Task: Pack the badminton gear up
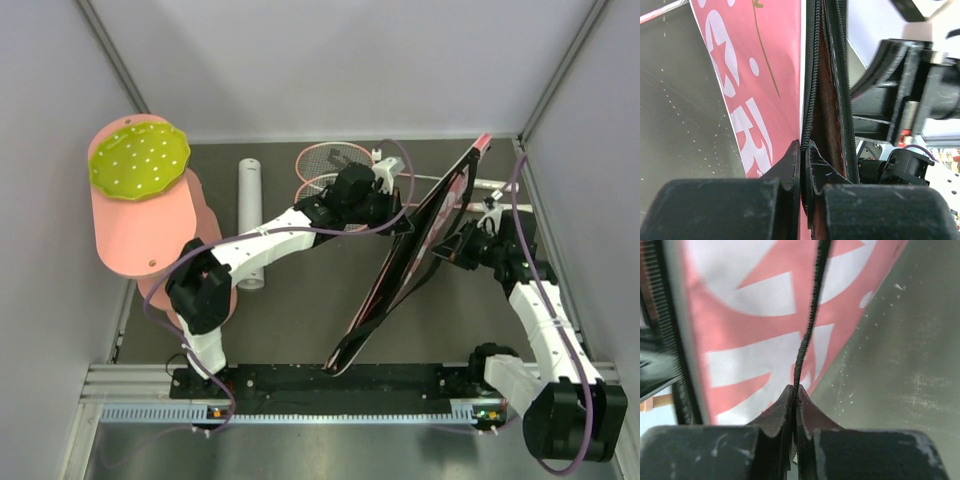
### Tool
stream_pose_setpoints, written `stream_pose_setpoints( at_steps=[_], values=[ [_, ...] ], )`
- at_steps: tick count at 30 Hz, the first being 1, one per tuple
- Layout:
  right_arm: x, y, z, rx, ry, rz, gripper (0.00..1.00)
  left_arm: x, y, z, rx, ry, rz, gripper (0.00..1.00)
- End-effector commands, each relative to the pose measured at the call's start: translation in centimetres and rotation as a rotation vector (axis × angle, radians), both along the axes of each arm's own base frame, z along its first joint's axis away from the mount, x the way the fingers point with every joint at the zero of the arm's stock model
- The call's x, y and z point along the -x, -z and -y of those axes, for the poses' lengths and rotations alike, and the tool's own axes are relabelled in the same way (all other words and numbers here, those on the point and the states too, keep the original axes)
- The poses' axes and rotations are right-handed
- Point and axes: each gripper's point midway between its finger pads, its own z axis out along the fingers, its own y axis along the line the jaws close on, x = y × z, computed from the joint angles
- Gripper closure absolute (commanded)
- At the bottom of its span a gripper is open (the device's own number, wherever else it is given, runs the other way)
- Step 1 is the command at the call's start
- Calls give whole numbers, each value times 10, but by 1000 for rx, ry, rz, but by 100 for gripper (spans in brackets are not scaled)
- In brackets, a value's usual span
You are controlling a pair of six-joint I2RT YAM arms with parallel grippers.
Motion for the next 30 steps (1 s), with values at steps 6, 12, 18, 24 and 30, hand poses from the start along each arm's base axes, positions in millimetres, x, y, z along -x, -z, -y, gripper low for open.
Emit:
stream_pose_setpoints(
  at_steps=[6,12,18,24,30],
  values=[
    [2,-132,-24,-95,-75,280,100,-6,-4,19,127,76,-41,100],
    [-13,-150,-55,-127,-159,264,100,12,16,30,182,150,-170,100],
    [-32,-148,-79,-21,-239,218,84,23,23,32,224,183,-234,100],
    [-42,-127,-71,150,-256,115,56,30,19,32,309,219,-302,100],
    [-31,-118,-43,315,-221,64,32,31,13,26,376,235,-354,99]
  ],
)
